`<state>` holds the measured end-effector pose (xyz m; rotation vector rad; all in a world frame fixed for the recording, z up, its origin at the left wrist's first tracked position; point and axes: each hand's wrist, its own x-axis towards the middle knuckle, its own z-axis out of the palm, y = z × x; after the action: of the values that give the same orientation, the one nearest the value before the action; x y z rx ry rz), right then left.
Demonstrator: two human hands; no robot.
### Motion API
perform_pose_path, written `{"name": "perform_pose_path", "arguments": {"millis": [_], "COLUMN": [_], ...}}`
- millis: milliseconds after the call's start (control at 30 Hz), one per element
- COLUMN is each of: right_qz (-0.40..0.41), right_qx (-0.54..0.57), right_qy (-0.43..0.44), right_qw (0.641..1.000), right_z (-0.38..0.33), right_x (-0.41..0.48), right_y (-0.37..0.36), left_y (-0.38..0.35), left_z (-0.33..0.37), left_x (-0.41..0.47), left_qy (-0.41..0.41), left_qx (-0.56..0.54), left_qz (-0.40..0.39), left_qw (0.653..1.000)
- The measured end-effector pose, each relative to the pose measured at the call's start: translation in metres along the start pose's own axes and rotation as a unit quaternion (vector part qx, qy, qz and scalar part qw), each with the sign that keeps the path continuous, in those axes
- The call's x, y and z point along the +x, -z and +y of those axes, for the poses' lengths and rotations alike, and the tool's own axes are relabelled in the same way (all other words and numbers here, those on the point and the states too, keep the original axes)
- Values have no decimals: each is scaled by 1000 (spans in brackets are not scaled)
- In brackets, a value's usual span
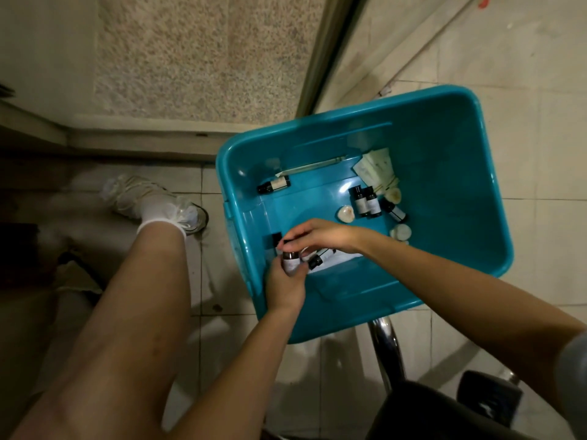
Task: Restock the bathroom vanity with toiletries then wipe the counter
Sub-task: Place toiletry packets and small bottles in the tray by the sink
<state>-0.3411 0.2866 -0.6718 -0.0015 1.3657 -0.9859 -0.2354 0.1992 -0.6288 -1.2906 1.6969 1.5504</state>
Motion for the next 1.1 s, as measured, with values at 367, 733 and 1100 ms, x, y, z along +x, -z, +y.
{"name": "perform_pose_path", "arguments": {"millis": [367,733,1100], "right_qz": [313,281,297], "right_qx": [-240,-575,-352], "right_qy": [-1,-25,-155], "right_qw": [919,768,874], "right_z": [-30,-27,17], "right_x": [78,136,131], "right_y": [27,22,-7], "left_y": [-4,-4,-5], "left_z": [-12,-22,-28], "left_x": [15,22,18], "left_qy": [81,94,72], "left_qx": [-47,-72,-43], "left_qz": [-17,-48,-64], "left_qw": [995,992,994]}}
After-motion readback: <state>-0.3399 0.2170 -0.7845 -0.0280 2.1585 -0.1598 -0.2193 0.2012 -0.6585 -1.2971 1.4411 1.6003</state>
